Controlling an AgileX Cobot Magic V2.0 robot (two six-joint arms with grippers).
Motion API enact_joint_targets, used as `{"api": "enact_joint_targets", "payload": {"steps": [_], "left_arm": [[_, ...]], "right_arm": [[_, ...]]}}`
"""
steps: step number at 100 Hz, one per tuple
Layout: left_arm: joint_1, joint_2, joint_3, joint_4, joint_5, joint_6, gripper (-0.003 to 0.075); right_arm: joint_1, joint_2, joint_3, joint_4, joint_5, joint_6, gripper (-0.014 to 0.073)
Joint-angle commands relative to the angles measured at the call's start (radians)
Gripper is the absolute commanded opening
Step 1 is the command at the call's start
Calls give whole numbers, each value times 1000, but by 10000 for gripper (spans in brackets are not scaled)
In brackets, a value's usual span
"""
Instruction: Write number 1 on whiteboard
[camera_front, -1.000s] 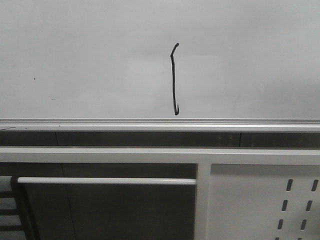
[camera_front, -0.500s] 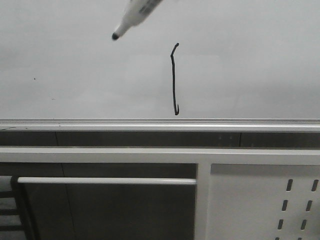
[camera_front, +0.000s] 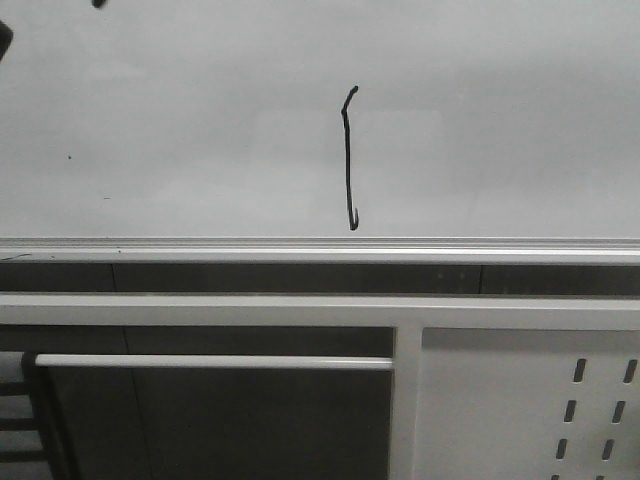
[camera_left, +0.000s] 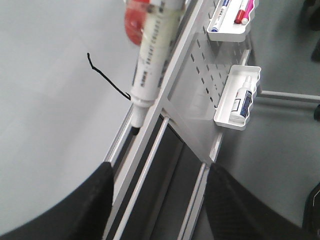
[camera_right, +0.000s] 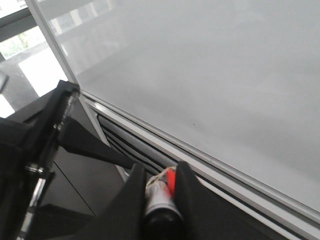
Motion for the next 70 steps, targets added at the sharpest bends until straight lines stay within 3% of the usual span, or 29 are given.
{"api": "enact_joint_targets", "payload": {"steps": [1,48,70], "left_arm": [[-9,-2,-36,3,-72,-31,373],[-9,45,-36,3,-113,-52,371],[-9,96,-36,3,-115,-109,306]], "right_arm": [[-3,3,-60,-14,24,12,-52],[-3,93,-68,-14,148,48,-52],[-3,93,-68,-14,155,49,-52]]}}
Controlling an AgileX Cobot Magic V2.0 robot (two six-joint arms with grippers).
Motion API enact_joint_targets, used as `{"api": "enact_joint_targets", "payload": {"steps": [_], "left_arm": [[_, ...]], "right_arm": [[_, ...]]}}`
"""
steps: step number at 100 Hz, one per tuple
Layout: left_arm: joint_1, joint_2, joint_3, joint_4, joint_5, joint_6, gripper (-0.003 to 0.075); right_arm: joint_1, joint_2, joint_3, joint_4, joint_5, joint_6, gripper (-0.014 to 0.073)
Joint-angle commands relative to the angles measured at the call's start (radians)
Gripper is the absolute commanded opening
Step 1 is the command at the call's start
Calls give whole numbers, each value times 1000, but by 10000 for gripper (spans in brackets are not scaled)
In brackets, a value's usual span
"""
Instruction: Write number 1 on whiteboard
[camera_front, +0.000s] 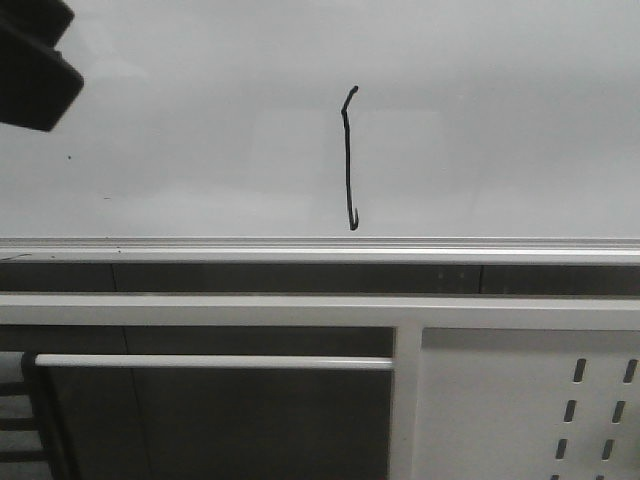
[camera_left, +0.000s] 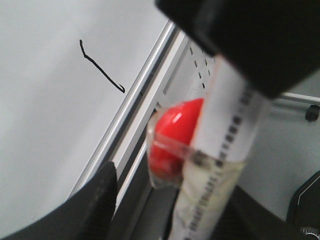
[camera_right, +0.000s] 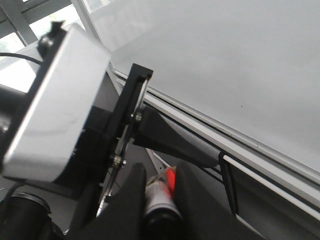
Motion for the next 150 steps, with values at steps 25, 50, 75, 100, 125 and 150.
{"api": "enact_joint_targets", "payload": {"steps": [25,50,75,100,125,150], "left_arm": [[-9,-7,-47,-8,-85,-32,197],[-9,-17,-79,-13,-85,-32,197],[-9,-17,-79,-23,-77,-32,197],[-9,-21,-79,-38,-74,-32,197],[-9,-21,-79,-38,-78,-32,197],[-9,-21,-79,-38,-86,-32,190]], "right_arm": [[-3,-15,-36,-14,-54,0,-52],[-3,-15,-36,-14,-59,0,-52],[-3,-15,-36,-14,-84,-2,-52],[-3,-15,-36,-14,-111,-2,-52],[-3,-15,-36,-14,-86,-2,-52],[-3,-15,-36,-14,-51,-2,-52]]}}
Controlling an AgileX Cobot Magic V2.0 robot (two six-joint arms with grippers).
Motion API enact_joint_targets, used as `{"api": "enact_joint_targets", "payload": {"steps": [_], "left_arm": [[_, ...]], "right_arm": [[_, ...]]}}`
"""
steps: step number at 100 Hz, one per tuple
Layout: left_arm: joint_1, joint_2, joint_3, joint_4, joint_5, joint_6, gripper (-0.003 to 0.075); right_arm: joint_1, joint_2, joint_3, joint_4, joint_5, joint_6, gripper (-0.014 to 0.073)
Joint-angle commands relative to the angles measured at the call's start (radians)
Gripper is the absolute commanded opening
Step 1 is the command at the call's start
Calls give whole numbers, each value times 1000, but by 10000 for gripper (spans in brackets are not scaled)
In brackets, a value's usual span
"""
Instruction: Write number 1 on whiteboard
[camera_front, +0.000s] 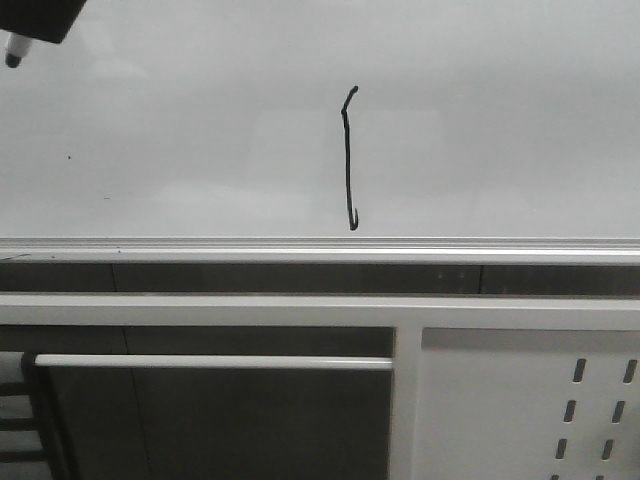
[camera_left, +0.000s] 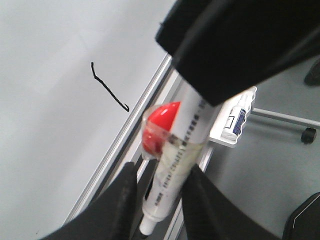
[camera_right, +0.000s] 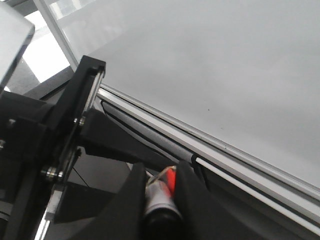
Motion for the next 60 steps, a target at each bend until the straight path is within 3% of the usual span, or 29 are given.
{"api": "enact_joint_targets", "payload": {"steps": [1,34,60], "left_arm": [[-9,-11,-38,-13,-83,-13,188],[-9,-11,-38,-13,-83,-13,-17],[-9,-11,-38,-13,-83,-13,-18]], "right_arm": [[-3,-17,-34,-14,40,-5,-52],[-3,-17,-34,-14,40,-5,-52],[-3,-17,-34,-14,40,-5,-45]]}}
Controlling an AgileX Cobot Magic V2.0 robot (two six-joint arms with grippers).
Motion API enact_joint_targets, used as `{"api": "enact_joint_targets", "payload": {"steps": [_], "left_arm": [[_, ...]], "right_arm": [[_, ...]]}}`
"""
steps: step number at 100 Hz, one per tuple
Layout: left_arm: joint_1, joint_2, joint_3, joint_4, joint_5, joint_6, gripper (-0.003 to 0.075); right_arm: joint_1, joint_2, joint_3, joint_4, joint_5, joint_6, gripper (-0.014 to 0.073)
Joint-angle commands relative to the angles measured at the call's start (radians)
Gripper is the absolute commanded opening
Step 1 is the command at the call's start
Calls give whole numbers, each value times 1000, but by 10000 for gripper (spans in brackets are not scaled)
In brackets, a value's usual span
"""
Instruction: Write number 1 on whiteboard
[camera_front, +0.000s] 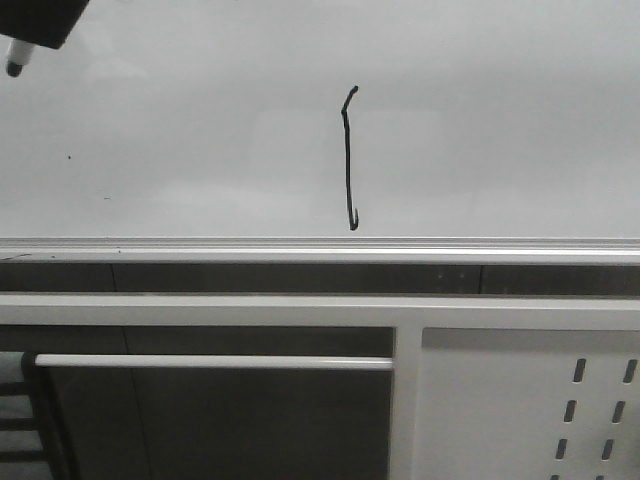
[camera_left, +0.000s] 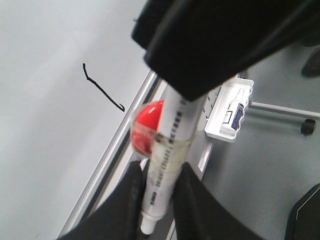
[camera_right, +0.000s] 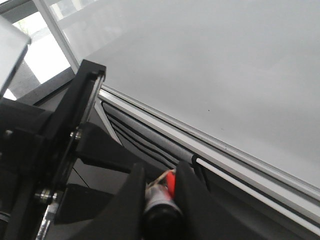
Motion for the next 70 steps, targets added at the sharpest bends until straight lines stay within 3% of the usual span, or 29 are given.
{"api": "enact_joint_targets", "payload": {"steps": [1,9,24,33,48,70], "left_arm": [[-1,-11,-38,-16,-91,-37,-18],[-1,-11,-38,-16,-94,-37,-18],[-1,-11,-38,-21,-109,-37,-18],[-1,-11,-38,-43,-131,-37,-18],[-1,-11,-38,-73,-148,-43,-18],[-1,-11,8,-76,-253,-165,-18]], "right_arm": [[-1,-17,-34,-14,37,-5,-41],[-1,-17,-34,-14,37,-5,24],[-1,-17,-34,-14,37,-5,279],[-1,-17,-34,-14,31,-5,363],[-1,-25,-34,-14,0,-5,371],[-1,-128,-34,-26,-77,-37,367]]}}
